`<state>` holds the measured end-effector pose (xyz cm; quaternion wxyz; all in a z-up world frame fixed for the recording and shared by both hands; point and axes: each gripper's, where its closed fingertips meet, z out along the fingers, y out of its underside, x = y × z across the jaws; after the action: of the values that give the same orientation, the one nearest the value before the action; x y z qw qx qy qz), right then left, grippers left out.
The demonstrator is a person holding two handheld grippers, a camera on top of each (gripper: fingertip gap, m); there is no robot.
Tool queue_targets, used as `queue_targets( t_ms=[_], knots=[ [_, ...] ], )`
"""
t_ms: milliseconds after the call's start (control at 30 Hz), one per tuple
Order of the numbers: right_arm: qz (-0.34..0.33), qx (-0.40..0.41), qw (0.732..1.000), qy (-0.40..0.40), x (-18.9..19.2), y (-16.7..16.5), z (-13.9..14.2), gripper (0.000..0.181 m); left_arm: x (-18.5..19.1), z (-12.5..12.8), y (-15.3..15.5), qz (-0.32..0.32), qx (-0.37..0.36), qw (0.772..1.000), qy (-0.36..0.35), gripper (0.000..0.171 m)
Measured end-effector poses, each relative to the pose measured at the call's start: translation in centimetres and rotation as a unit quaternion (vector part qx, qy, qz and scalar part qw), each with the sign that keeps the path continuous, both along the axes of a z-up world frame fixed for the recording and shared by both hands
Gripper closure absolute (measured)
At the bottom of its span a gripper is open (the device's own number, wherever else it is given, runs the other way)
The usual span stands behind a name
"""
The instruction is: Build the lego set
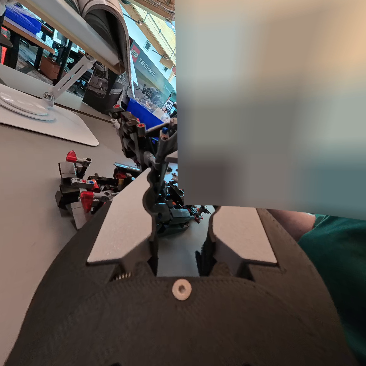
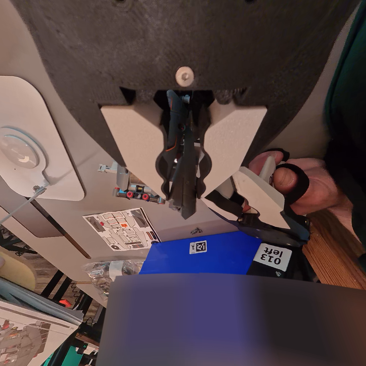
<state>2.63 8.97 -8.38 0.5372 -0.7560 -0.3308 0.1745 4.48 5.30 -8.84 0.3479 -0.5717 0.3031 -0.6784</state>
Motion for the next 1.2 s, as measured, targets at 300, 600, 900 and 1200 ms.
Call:
queue_targets(
  t_ms=[300, 600, 900, 1200],
  knots=[
    [-0.002, 0.013, 1.0, -0.021, 0.0, 0.2, 0.1, 0.158, -0.1, 0.1, 0.3, -0.008, -0.023, 1.0, -0.01, 0.124],
    [-0.012, 0.021, 1.0, -0.017, 0.8, -0.2, 0.3, 0.157, -0.1, 0.0, 0.6, -0.007, -0.035, 0.999, -0.011, 0.13],
    [-0.028, 0.028, 0.999, -0.015, 1.5, -0.9, 0.8, 0.156, 0.1, 0.0, 0.8, 0.001, -0.031, 0.999, -0.01, 0.134],
    [-0.062, 0.037, 0.997, -0.021, 1.5, -1.5, 0.8, 0.172, 0.1, 0.0, 0.7, 0.002, -0.028, 1.0, -0.008, 0.135]
  ],
)
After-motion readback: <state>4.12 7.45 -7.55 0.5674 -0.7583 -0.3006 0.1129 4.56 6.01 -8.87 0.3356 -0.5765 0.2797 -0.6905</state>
